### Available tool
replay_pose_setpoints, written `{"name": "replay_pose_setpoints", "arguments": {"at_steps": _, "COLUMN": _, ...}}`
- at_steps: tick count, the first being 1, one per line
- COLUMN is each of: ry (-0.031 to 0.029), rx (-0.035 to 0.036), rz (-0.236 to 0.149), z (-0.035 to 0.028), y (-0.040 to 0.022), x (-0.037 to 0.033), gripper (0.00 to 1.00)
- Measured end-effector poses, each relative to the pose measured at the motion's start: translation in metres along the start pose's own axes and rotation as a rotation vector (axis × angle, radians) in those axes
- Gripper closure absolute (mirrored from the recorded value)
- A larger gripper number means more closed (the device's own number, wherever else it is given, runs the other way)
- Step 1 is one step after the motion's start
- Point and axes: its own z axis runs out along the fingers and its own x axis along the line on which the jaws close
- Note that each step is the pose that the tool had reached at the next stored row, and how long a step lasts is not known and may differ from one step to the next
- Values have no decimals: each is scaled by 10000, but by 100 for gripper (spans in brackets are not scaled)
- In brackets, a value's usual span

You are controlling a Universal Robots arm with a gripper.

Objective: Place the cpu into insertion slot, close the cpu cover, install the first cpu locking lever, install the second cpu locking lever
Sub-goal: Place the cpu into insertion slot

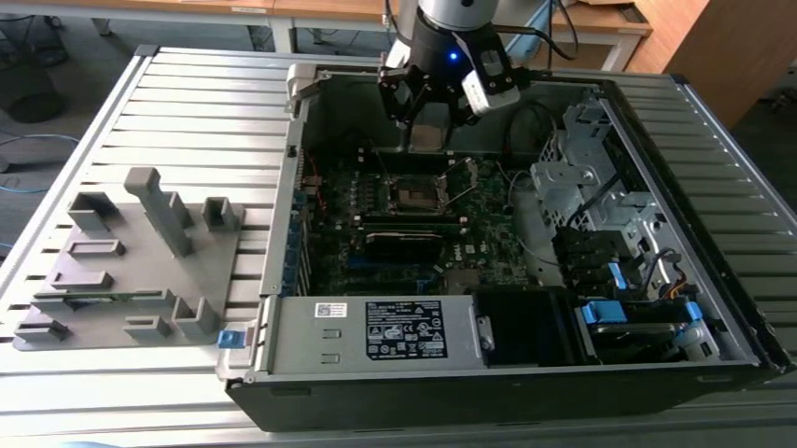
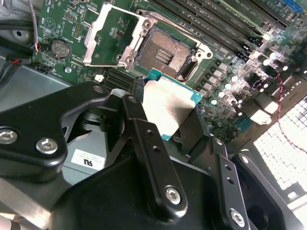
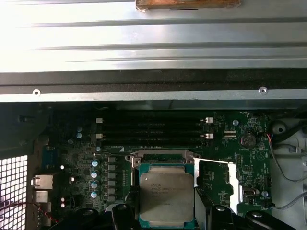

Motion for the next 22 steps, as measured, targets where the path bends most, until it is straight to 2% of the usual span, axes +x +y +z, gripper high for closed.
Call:
{"name": "replay_pose_setpoints", "arguments": {"at_steps": 12, "ry": -2, "rx": -4, "rz": 4, "z": 21, "y": -2, "x": -1, "gripper": 46}}
{"name": "replay_pose_setpoints", "arguments": {"at_steps": 18, "ry": -17, "rx": -2, "rz": 216, "z": 35, "y": -3, "x": -1, "gripper": 46}}
{"name": "replay_pose_setpoints", "arguments": {"at_steps": 22, "ry": -19, "rx": -4, "rz": 219, "z": 36, "y": -3, "x": -1, "gripper": 46}}
